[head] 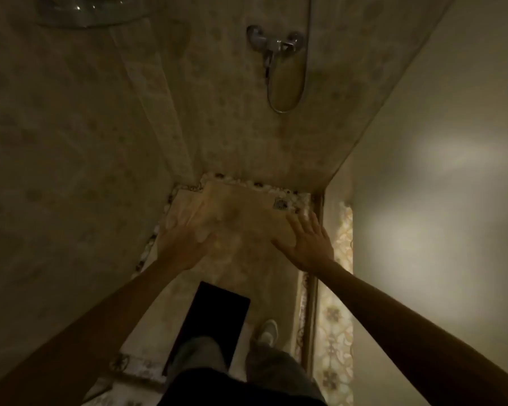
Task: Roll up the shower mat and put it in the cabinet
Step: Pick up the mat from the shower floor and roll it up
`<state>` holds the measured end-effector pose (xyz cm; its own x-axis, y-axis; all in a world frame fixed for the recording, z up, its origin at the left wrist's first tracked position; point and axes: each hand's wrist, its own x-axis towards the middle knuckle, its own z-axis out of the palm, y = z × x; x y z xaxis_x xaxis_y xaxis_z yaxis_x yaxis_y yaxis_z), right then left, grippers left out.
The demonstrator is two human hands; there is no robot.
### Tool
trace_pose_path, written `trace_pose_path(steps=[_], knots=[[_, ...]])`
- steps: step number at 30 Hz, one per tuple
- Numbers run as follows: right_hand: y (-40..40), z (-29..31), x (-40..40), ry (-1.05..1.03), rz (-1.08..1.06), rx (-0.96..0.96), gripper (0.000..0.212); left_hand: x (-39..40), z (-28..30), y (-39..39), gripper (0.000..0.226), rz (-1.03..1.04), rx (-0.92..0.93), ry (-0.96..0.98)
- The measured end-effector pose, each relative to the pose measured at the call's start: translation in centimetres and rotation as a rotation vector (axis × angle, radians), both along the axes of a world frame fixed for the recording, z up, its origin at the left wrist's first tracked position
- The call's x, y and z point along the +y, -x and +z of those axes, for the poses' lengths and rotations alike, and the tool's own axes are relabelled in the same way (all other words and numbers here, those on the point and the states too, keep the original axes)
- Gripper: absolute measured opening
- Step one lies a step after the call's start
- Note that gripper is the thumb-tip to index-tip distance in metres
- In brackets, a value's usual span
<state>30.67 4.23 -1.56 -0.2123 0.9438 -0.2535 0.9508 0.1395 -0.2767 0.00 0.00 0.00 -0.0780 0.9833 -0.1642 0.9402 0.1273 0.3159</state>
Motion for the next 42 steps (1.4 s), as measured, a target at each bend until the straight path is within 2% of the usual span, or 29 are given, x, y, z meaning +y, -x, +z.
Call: trace_pose_path(steps=[4, 10, 14, 18, 23, 27, 32, 38, 42], knots=[[-0.8, 0.6, 4.8, 0.034, 0.017, 0.006, 0.093, 2.1, -1.0, -0.6, 0.085, 0.095, -0.026, 0.021], [2.9, -1.3, 12.2, 0.101, 0.242, -0.039, 0.090, 5.3, -3.4, 0.6, 0.082, 0.287, -0.026, 0.071], [8.5, -2.3, 18.5, 0.151, 0.440, -0.077, 0.089, 6.6, -5.3, 2.2, 0.085, 0.512, -0.083, 0.021], [15.5, -3.2, 24.7, 0.145, 0.658, -0.134, 0.083, 7.5, -8.4, 4.2, 0.081, 0.746, -0.133, 0.150], [24.4, -4.9, 27.7, 0.169, 1.007, -0.245, 0.078, 5.8, -10.6, 4.5, 0.084, 1.035, -0.269, 0.156], [30.3, -6.4, 26.5, 0.220, 1.196, -0.283, 0.076, 2.8, -10.6, 3.8, 0.081, 1.251, -0.301, 0.196], [37.1, -8.5, 21.8, 0.229, 1.555, -0.293, 0.077, -1.3, -10.3, 2.2, 0.078, 1.573, -0.295, 0.126], [43.0, -10.2, 13.6, 0.324, 1.913, -0.342, 0.079, -3.8, -11.2, -1.5, 0.089, 1.952, -0.402, 0.037], [45.7, -13.5, 9.1, 0.402, 2.161, -0.403, 0.076, -3.6, -14.3, -3.2, 0.086, 2.073, -0.380, 0.098]])
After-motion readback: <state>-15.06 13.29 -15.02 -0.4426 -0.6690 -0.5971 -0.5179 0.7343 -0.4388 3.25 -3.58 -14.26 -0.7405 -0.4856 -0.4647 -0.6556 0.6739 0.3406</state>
